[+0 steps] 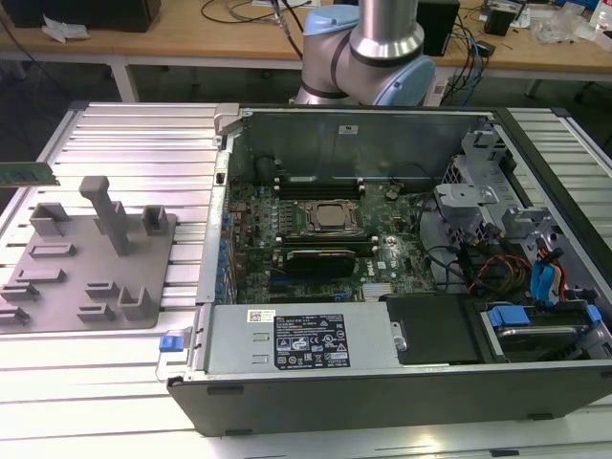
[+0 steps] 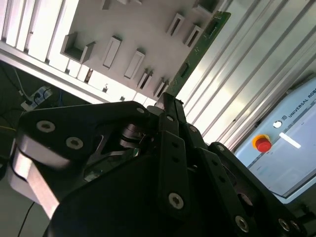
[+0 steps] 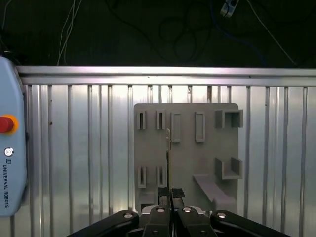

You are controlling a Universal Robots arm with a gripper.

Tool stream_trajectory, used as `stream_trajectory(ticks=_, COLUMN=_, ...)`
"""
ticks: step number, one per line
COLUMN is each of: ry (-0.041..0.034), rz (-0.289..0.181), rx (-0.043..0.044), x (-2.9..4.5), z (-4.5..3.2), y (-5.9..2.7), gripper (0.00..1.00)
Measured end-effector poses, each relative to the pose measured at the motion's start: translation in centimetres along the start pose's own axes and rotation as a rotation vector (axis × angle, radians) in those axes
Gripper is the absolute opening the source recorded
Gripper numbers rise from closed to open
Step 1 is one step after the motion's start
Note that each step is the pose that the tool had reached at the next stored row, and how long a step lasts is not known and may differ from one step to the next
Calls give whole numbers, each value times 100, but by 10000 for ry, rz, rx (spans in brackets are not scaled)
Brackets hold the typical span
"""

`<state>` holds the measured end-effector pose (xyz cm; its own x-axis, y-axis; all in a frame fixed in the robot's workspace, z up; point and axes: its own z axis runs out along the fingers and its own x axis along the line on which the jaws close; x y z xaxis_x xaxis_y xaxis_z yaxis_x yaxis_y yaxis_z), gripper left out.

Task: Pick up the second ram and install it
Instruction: 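Pick up the second ram and move it above second insertion slot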

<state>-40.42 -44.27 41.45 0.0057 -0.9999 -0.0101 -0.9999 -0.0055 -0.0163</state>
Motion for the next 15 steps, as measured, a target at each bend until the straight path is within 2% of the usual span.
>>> stream_trajectory(ticks=3, ry=0, rz=0, rx=0, x=1, z=2, y=-88, gripper=9)
stream_trajectory(ticks=8, ry=0, rz=0, rx=0, x=2, z=5, y=-301, gripper=9)
stream_trajectory(ticks=10, ry=-1, rz=0, rx=1, x=2, z=6, y=-346, gripper=9)
stream_trajectory(ticks=15, ry=0, rz=0, rx=1, x=3, z=10, y=-570, gripper=9)
